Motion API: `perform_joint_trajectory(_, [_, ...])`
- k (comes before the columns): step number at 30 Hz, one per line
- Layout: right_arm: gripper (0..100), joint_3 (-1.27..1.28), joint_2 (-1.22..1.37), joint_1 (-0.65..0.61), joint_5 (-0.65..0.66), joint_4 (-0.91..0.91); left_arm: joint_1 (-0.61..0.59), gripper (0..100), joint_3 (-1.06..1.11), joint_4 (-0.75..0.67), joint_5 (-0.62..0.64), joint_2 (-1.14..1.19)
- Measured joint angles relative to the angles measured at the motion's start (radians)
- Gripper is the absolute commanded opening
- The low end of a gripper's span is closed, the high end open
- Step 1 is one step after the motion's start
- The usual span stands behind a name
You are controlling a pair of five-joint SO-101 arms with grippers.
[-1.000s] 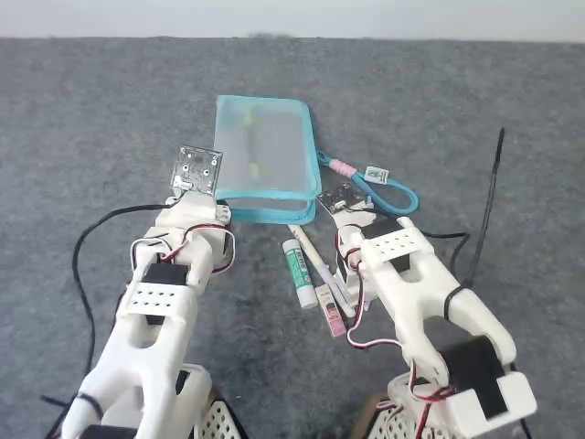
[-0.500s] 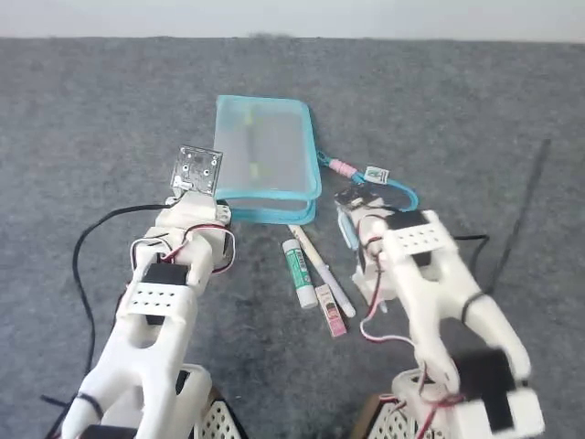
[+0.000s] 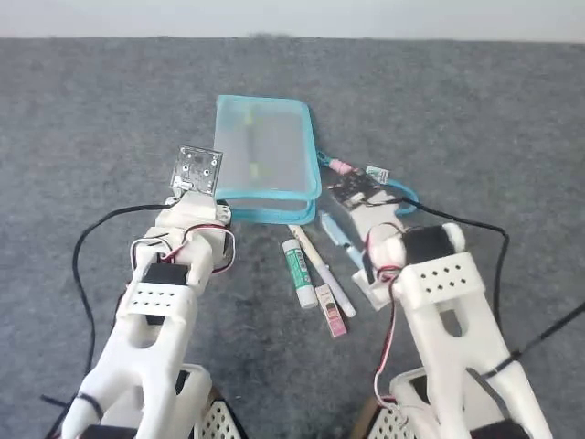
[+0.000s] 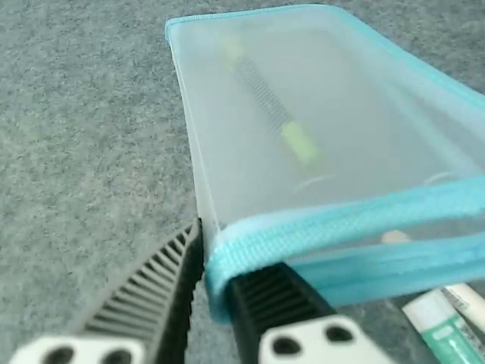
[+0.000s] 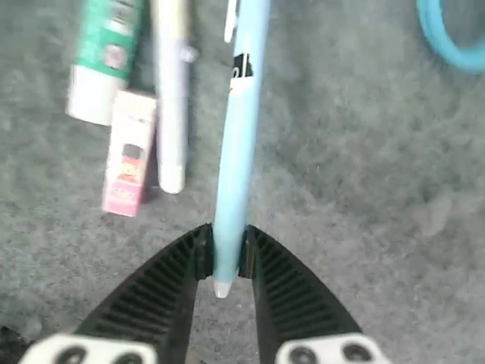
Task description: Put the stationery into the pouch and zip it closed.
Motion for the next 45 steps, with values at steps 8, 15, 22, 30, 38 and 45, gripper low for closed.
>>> perform_joint_trajectory(8, [1.4,-0.219,0.000,-0.060,-0.046,0.069,0.000,1,0.000,0.000,0.000,0.000])
perform_joint_trajectory(15, [1.4,-0.381,-0.002,-0.066,-0.041,0.221,0.000,1,0.000,0.000,0.000,0.000])
perform_joint_trajectory(22, [0.9,-0.451,-0.012,-0.068,-0.041,0.295,0.000,1,0.000,0.000,0.000,0.000])
perform_joint_trajectory(30, [0.9,-0.575,-0.012,-0.175,-0.044,0.336,0.000,1,0.000,0.000,0.000,0.000])
perform_joint_trajectory(38, [0.9,-0.597,-0.012,-0.186,-0.055,0.321,0.000,1,0.000,0.000,0.000,0.000])
perform_joint_trajectory(45, [0.9,-0.597,-0.012,-0.186,-0.083,0.298,0.000,1,0.000,0.000,0.000,0.000])
